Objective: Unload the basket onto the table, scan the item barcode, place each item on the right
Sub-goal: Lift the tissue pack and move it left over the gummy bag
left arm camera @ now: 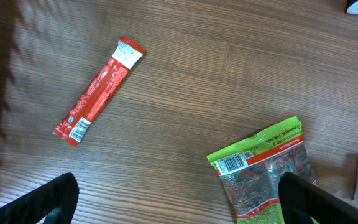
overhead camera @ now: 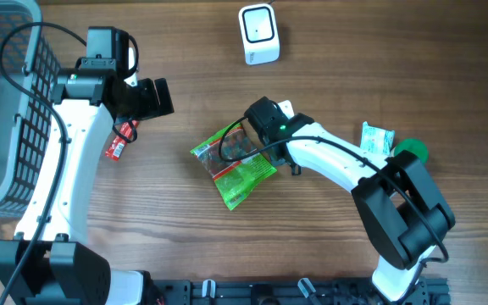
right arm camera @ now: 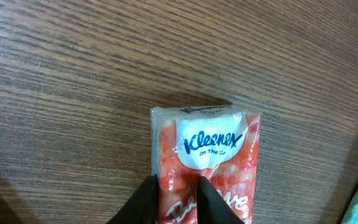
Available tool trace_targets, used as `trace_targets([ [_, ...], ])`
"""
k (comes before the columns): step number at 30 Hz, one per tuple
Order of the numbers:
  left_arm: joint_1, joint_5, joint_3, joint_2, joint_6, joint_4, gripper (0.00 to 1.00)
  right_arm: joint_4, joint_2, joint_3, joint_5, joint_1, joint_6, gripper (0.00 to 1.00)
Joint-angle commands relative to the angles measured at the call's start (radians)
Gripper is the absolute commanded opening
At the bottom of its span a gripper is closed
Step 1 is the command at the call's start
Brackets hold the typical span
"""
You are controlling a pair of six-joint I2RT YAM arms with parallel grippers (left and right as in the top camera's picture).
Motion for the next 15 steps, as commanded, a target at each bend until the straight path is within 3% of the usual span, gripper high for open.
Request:
trace_targets([
  [1,-0.001,0.008,0.000,0.001,-0.003,0.003,1.00,-0.001,0.023,-0.010,0.027,0.000,0.003,0.04],
  [10,-0.001,0.008,0.000,0.001,-0.002,0.003,1.00,-0.029,-0.137,0.061,-0.041,0.000,-0.007,0.04],
  [15,-0.001,0.008,0.000,0.001,-0.002,0.003,1.00,-0.116,-0.273,0.159,-0.232,-0.044,-0.026,0.04],
])
